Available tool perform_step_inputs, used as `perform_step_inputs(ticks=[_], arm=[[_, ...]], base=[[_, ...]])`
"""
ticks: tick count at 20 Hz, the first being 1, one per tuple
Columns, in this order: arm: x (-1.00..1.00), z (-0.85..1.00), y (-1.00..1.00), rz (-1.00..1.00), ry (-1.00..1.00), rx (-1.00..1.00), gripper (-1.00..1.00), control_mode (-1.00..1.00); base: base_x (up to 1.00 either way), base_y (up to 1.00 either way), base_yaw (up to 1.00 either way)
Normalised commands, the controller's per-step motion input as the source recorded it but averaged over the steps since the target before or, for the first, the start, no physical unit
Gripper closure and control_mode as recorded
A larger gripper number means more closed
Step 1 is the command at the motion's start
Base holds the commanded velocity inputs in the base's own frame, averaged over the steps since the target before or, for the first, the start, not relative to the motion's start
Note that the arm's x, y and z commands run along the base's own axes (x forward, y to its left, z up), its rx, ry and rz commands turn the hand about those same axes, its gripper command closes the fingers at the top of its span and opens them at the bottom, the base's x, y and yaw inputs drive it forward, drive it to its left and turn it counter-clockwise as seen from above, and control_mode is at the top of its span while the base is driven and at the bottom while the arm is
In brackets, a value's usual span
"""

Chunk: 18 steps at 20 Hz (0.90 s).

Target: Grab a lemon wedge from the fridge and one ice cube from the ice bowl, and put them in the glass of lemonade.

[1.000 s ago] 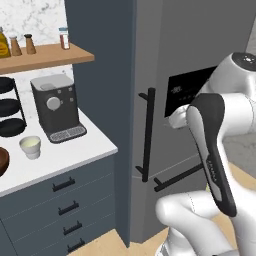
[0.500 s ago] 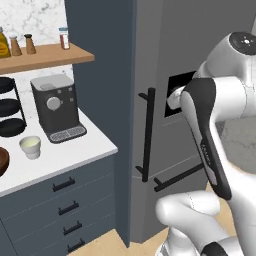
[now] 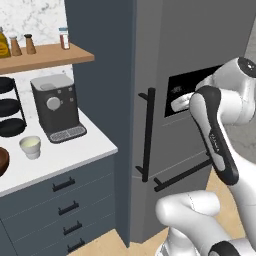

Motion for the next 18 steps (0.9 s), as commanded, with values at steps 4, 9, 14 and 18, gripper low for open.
perform_step_inputs(ticks=[4,9,14,18], arm=[[0.09,-0.07,0.01,0.16,0.0,0.21,-1.0,-1.0],[0.0,0.39,0.57,0.02,0.06,-0.04,-1.0,-1.0],[0.22,0.06,0.45,0.0,0.16,-0.13,-1.0,-1.0],[0.69,-0.44,0.01,0.0,0.03,-0.01,-1.0,-1.0]], base=[[0.0,0.0,0.0],[0.0,0.0,0.0],[0.0,0.0,0.0],[0.0,0.0,0.0]])
